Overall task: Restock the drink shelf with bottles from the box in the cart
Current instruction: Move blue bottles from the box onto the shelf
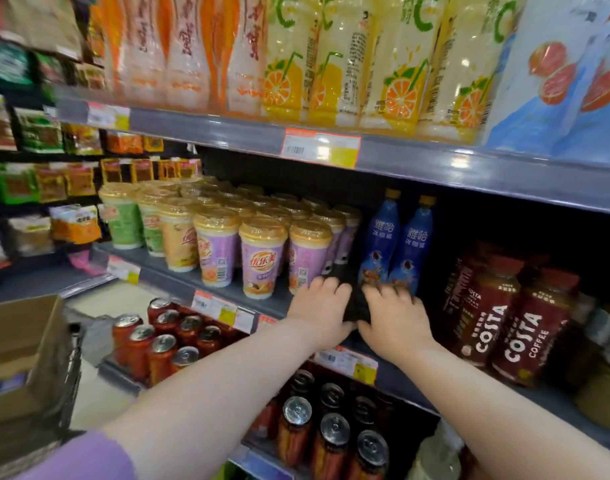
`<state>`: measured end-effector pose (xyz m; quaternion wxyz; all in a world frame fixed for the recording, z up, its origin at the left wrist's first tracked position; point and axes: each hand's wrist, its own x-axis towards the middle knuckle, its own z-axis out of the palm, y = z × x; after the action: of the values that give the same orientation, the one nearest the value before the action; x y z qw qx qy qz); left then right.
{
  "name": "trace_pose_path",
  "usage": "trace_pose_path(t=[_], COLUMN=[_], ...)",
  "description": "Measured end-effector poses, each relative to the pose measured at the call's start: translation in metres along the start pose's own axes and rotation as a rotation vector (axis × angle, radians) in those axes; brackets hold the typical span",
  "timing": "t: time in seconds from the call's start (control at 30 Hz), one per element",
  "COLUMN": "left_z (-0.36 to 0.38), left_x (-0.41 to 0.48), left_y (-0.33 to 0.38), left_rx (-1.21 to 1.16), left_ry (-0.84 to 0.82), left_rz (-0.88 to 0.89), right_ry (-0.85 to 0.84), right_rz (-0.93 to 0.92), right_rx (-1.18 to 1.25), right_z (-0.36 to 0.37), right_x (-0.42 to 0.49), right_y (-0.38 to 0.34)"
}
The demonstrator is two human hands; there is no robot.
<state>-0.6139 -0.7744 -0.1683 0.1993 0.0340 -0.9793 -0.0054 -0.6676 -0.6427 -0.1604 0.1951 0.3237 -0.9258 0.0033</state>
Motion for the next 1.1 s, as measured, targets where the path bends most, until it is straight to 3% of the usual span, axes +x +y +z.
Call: trace_pose_path(t=[0.27, 0.5, 0.73, 1.1], left_z=[-0.026, -0.063, -0.093, -0.097], left_x=[-0.119, -0.310, -0.471, -0.588], left_y=[-0.085, -0.209, -0.279, -0.350], left_rx=[0.051, 0.136, 0.169, 0.144], left_ry=[-0.023, -0.156, -0.241, -0.269], left_rz=[-0.135, -0.451, -0.739, -1.039], right_ry=[-0.031, -0.069, -0.206, -0.309], right_rz=[-0.157, -0.415, -0.630, -0.816], right_rx=[0.063, 0.142, 0.245, 0.257], right_z=[-0.008, -0.015, -0.016, 0.006], right_x=[-0.029, -0.083, -0.141, -0.152], right_y=[-0.127, -0.330, -0.485, -0.620])
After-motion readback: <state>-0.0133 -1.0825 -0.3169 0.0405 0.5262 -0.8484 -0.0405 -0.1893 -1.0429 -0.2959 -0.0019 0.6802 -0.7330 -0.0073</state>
